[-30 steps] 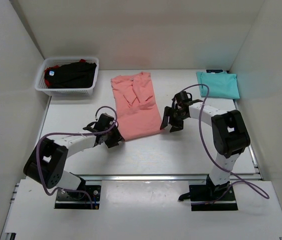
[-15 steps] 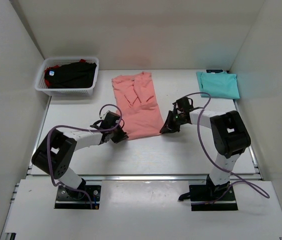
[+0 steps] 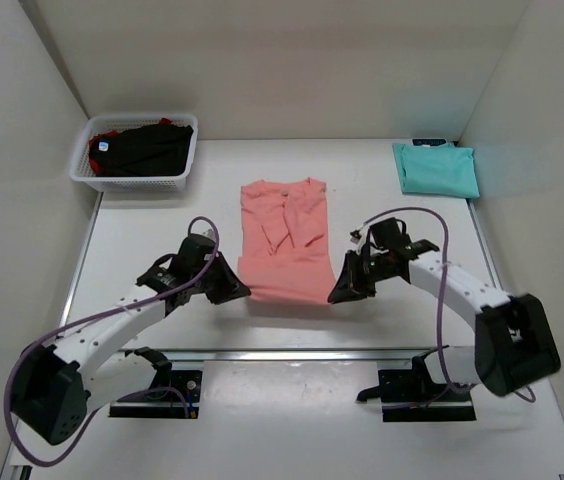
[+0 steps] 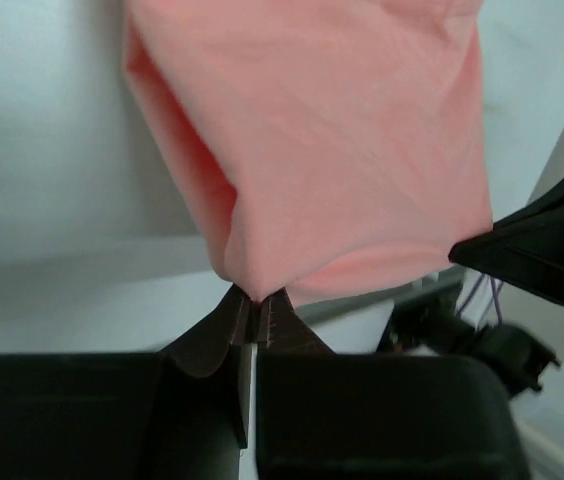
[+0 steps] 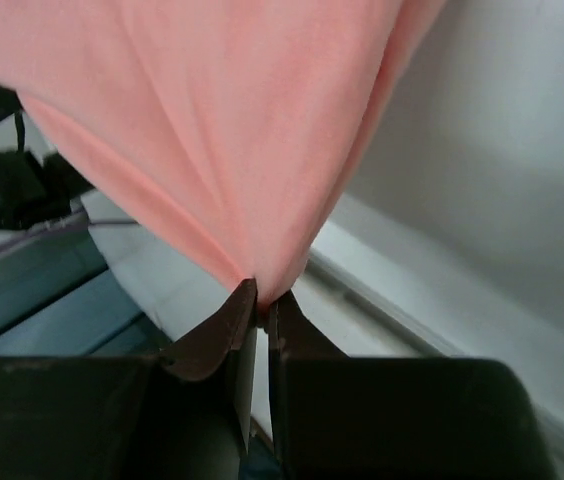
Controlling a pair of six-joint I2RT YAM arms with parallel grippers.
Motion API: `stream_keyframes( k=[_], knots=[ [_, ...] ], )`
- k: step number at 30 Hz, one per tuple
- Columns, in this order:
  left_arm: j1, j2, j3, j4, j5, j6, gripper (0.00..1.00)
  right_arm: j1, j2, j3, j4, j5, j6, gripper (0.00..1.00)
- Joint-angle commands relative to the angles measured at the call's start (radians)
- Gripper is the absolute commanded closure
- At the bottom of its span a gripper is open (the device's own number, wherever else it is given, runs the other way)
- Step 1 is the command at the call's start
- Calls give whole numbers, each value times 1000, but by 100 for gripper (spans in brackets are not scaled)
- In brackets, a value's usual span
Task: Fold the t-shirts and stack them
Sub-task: Fold the long partially folded tshirt into a neat square
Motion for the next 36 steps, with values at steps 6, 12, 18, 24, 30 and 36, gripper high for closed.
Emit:
stream_keyframes(
  k=[6, 12, 18, 24, 30, 36],
  knots=[
    [-7, -114, 101, -298, 133, 45, 100, -97, -233, 15, -393, -81, -42, 100],
    [47, -118, 143, -323, 165, 68, 100, -98, -262, 58, -443, -64, -20, 100],
    [128, -21, 231, -281, 194, 130, 100, -150, -190, 125, -420, -92, -14, 100],
    [197, 133, 311, -230, 228, 194, 100, -186, -38, 236, -368, -108, -25, 100],
    [251, 291, 412, -145, 237, 194, 100, -213, 173, 395, -333, -119, -46, 100],
    [293, 516, 595, -76, 231, 155, 100, -264, 405, 665, -293, -125, -13, 100]
  ],
)
